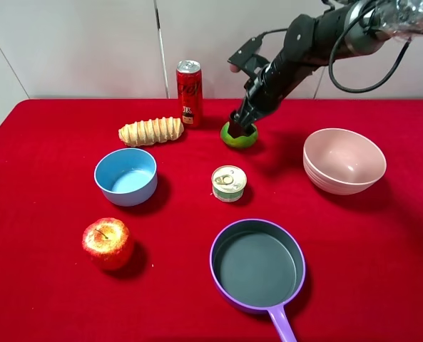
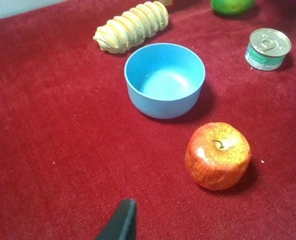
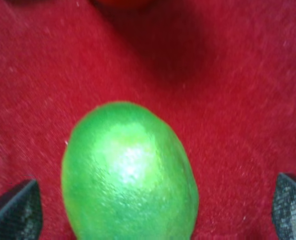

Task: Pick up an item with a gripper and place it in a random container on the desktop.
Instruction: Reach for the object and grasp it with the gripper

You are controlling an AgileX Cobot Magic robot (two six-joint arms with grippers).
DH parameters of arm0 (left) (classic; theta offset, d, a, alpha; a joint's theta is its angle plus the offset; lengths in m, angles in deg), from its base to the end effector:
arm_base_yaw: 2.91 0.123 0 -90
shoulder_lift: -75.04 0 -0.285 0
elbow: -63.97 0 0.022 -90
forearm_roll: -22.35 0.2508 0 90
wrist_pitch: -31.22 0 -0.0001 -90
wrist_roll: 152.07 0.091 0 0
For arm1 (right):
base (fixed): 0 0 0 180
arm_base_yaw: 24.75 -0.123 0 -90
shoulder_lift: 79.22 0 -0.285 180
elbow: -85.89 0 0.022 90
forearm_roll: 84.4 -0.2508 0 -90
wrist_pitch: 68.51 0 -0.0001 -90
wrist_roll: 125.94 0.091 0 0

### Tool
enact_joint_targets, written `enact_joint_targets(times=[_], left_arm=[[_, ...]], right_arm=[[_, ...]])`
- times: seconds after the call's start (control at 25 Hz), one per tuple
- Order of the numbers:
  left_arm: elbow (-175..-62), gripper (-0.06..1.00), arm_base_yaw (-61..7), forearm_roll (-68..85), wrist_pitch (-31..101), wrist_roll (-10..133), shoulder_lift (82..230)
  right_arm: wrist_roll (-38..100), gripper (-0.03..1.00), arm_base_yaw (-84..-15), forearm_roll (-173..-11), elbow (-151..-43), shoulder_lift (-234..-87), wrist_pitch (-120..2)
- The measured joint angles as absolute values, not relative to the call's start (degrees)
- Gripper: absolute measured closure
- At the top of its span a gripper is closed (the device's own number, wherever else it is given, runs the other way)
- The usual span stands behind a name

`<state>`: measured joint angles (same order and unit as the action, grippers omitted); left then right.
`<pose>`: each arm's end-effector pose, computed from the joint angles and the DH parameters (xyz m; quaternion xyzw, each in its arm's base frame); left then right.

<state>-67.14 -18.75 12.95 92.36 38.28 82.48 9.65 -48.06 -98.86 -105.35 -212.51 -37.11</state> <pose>-0.0093 -0.0109 0.2761 0.1964 0.8290 -0.1065 0.5127 0.4187 0.1933 0.1358 -0.4636 0.8516 0.0453 0.2401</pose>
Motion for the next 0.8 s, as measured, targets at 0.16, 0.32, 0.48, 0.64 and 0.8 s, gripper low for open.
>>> enact_joint_targets(times=[0.16, 0.32, 0.48, 0.64, 0.8], left_arm=[[-67.1, -0.04, -18.7, 13.0, 92.4, 38.3, 82.5], [-67.1, -0.04, -18.7, 13.0, 92.4, 38.3, 82.5], [-67.1, -0.04, -18.7, 13.0, 92.4, 38.3, 82.5], [-67.1, -0.04, -18.7, 13.0, 92.4, 38.3, 82.5], [-67.1, -0.04, -18.7, 13.0, 92.4, 38.3, 82.5]], right_arm=[[9.7, 0.27, -48.1, -98.8, -105.4, -213.7, -37.1], [9.7, 0.27, -48.1, -98.8, -105.7, -215.0, -37.5], [9.7, 0.27, -48.1, -98.8, -105.7, -215.8, -38.1], [9.7, 0.27, -48.1, -98.9, -105.7, -216.7, -39.2], [9.7, 0.27, -48.1, -98.9, -105.7, -217.8, -39.6]])
